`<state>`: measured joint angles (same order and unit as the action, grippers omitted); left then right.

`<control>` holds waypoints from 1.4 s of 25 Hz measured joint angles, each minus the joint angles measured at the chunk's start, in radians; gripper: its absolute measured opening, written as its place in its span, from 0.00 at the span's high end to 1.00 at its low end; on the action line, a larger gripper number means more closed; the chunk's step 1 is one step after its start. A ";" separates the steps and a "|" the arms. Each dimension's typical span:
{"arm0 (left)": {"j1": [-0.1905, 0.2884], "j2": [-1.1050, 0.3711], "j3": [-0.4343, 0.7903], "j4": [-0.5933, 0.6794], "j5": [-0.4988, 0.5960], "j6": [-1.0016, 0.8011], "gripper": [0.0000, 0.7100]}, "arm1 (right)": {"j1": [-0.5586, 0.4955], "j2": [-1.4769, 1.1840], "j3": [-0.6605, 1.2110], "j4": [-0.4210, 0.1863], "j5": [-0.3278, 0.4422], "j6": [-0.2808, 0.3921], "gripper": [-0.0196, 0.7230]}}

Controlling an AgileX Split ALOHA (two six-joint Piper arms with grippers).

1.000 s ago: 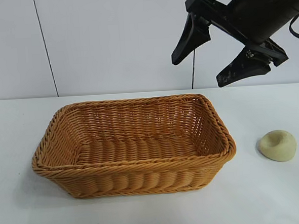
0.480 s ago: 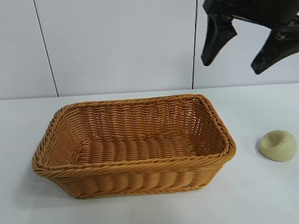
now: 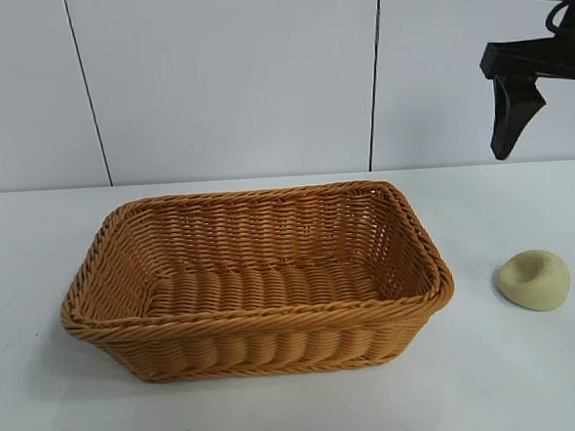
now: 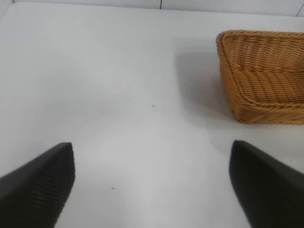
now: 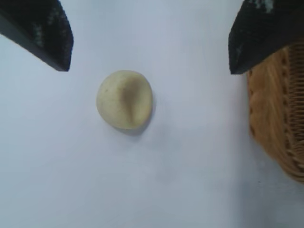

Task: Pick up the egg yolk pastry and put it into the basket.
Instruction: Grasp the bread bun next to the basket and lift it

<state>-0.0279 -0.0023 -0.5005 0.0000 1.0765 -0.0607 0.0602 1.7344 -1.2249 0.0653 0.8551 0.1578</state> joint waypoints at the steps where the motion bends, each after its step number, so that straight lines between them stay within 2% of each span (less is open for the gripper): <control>1: 0.000 0.000 0.000 0.000 0.000 0.000 0.10 | -0.006 0.023 0.000 0.000 -0.016 -0.002 0.12; 10: 0.000 0.000 0.000 0.000 0.000 0.001 0.10 | -0.014 0.238 0.000 0.002 -0.135 -0.006 0.12; 15: 0.000 0.000 0.000 0.000 0.000 0.001 0.10 | -0.014 0.318 0.000 0.002 -0.160 -0.006 0.12; 17: 0.000 0.000 0.000 0.000 0.000 0.001 0.10 | -0.014 0.335 0.000 0.002 -0.162 -0.006 0.15; 21: 0.000 0.000 0.000 0.000 0.000 0.001 0.10 | -0.014 0.340 0.000 0.002 -0.159 -0.006 0.29; 26: 0.000 0.000 0.000 0.000 0.000 0.001 0.10 | -0.014 0.340 0.000 -0.001 -0.140 -0.006 0.60; 28: 0.000 0.000 0.000 0.000 0.000 0.001 0.10 | -0.014 0.339 -0.001 -0.004 -0.130 -0.006 0.70; 30: 0.000 0.000 0.000 0.000 0.000 0.001 0.10 | -0.014 0.339 -0.011 -0.004 -0.115 -0.010 0.74; 35: 0.000 0.000 0.000 0.000 0.000 0.001 0.10 | -0.014 0.319 -0.087 -0.001 -0.006 -0.028 0.76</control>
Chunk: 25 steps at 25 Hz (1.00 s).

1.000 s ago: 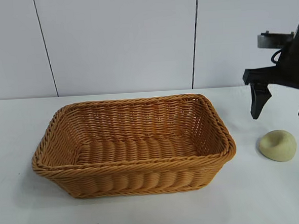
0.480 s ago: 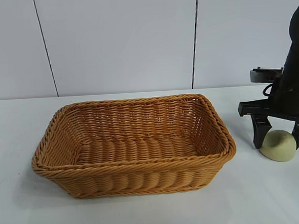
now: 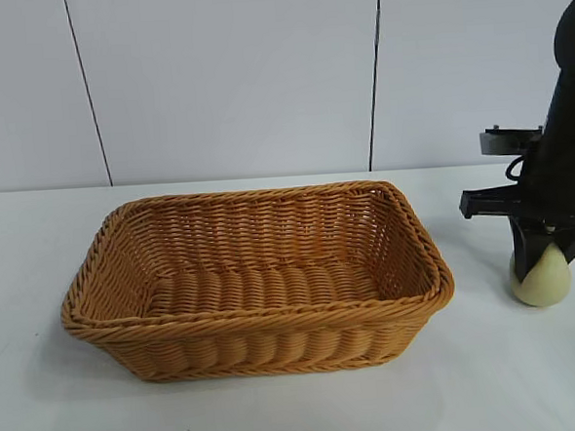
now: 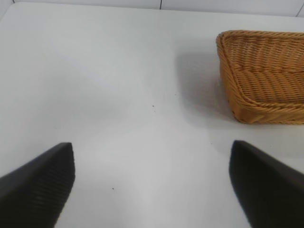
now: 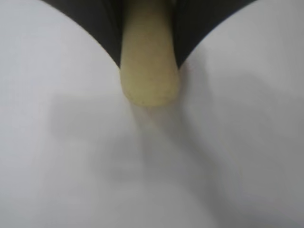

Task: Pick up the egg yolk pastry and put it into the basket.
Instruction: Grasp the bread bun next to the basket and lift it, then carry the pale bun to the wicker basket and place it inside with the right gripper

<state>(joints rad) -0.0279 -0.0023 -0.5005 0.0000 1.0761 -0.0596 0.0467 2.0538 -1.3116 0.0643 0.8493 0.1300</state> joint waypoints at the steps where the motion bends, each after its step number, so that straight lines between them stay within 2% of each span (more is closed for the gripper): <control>1: 0.000 0.000 0.000 0.000 0.000 0.000 0.10 | 0.000 -0.013 -0.019 0.000 0.017 -0.001 0.76; 7: 0.000 0.000 0.000 0.000 -0.001 0.000 0.10 | 0.000 -0.112 -0.172 0.001 0.151 -0.004 0.76; 12: 0.000 0.000 0.000 0.000 -0.001 0.000 0.10 | 0.025 -0.140 -0.241 0.000 0.217 -0.004 0.76; 20: 0.000 0.000 0.000 0.000 -0.001 0.000 0.10 | 0.220 -0.144 -0.251 0.013 0.217 -0.003 0.76; 25: 0.000 0.000 0.000 0.000 -0.001 0.000 0.10 | 0.363 -0.144 -0.251 0.017 0.184 0.032 0.76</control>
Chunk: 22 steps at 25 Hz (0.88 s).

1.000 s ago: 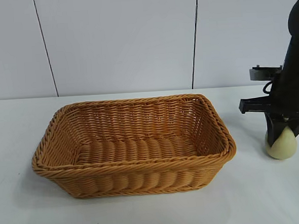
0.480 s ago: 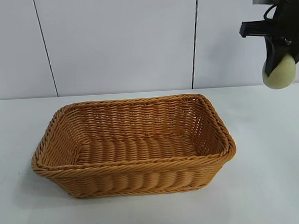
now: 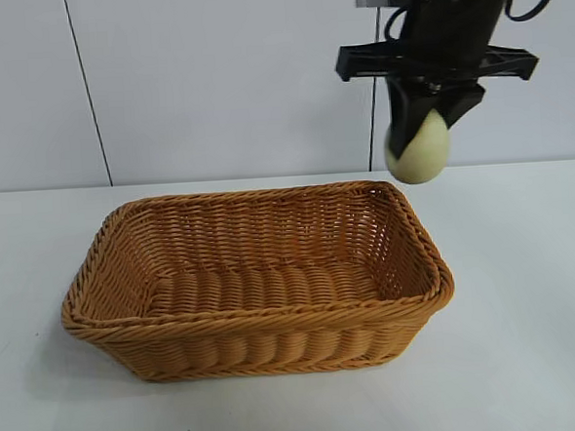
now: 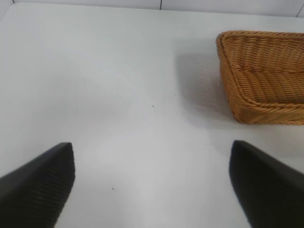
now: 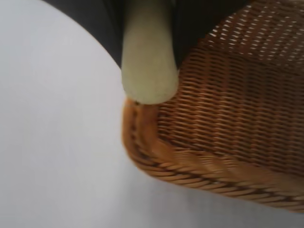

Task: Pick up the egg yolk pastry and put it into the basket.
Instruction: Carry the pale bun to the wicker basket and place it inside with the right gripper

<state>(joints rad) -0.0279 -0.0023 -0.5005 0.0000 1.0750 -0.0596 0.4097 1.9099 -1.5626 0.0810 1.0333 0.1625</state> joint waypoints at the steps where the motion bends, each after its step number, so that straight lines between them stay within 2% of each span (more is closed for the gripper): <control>1: 0.000 0.000 0.000 0.000 0.000 0.000 0.10 | 0.029 0.000 0.000 0.000 -0.011 0.009 0.76; 10: 0.000 0.000 0.000 0.000 0.000 0.000 0.10 | 0.231 0.055 0.000 0.007 -0.178 0.061 0.76; 17: 0.000 0.000 0.000 0.000 0.000 0.000 0.10 | 0.243 0.199 0.000 0.010 -0.312 0.090 0.76; 22: 0.000 0.000 0.000 0.000 -0.001 0.000 0.10 | 0.243 0.269 0.000 0.014 -0.335 0.091 0.76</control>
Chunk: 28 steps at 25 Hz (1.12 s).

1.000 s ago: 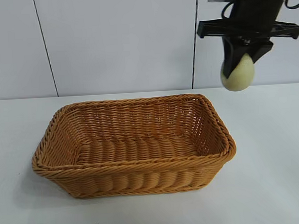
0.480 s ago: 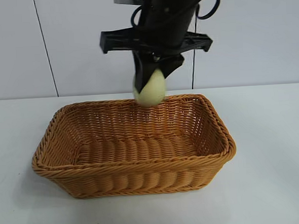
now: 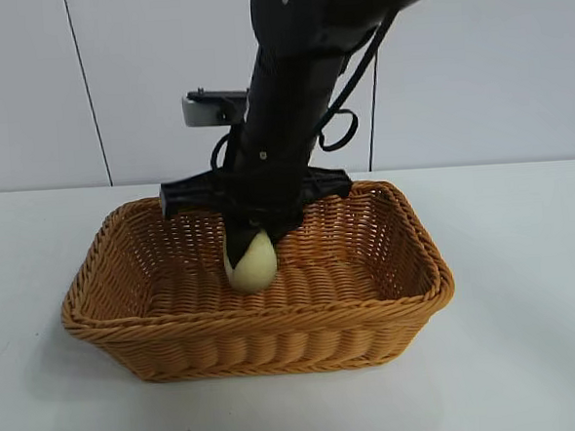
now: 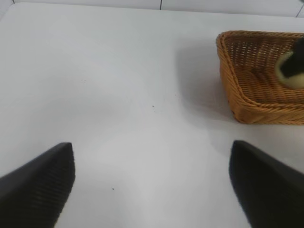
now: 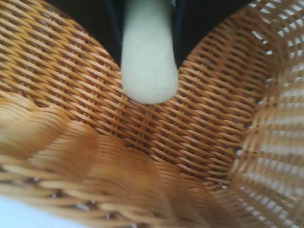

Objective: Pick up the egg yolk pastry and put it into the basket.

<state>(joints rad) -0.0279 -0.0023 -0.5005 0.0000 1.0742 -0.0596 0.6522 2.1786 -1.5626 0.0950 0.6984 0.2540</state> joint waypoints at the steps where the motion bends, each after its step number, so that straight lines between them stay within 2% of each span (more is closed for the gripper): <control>1: 0.000 0.000 0.000 0.000 0.000 0.000 0.10 | 0.000 0.002 0.000 0.000 -0.001 0.000 0.75; 3: 0.000 0.000 0.000 0.000 0.000 0.000 0.10 | 0.000 0.002 0.000 0.000 -0.003 0.001 0.72; 4: 0.000 0.000 0.000 0.000 0.000 0.000 0.10 | 0.000 0.002 0.000 0.000 -0.003 0.001 0.68; 9: 0.000 0.000 0.000 0.000 0.000 0.000 0.10 | 0.000 -0.001 0.000 0.000 0.010 -0.002 0.23; 11: 0.000 0.000 0.000 0.000 0.000 0.000 0.10 | 0.000 -0.011 0.000 -0.001 0.032 -0.012 0.16; 17: 0.000 0.000 0.000 0.000 0.000 0.000 0.10 | -0.016 -0.099 -0.001 -0.009 0.144 -0.012 0.13; 18: 0.000 0.000 0.000 0.000 0.000 0.000 0.10 | -0.016 -0.099 -0.001 -0.009 0.144 -0.012 0.13; 20: 0.000 0.000 0.000 0.000 -0.001 0.000 0.10 | -0.042 -0.122 -0.015 -0.014 0.200 -0.008 0.13; 25: 0.000 0.000 0.000 0.000 -0.003 0.000 0.10 | -0.118 -0.136 -0.113 -0.083 0.376 -0.008 0.13; 28: 0.000 0.000 0.000 0.000 -0.003 0.000 0.10 | -0.169 -0.140 -0.179 -0.124 0.442 -0.008 0.13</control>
<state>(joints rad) -0.0279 -0.0023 -0.5005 0.0000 1.0711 -0.0596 0.4829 2.0387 -1.7413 -0.0294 1.1401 0.2461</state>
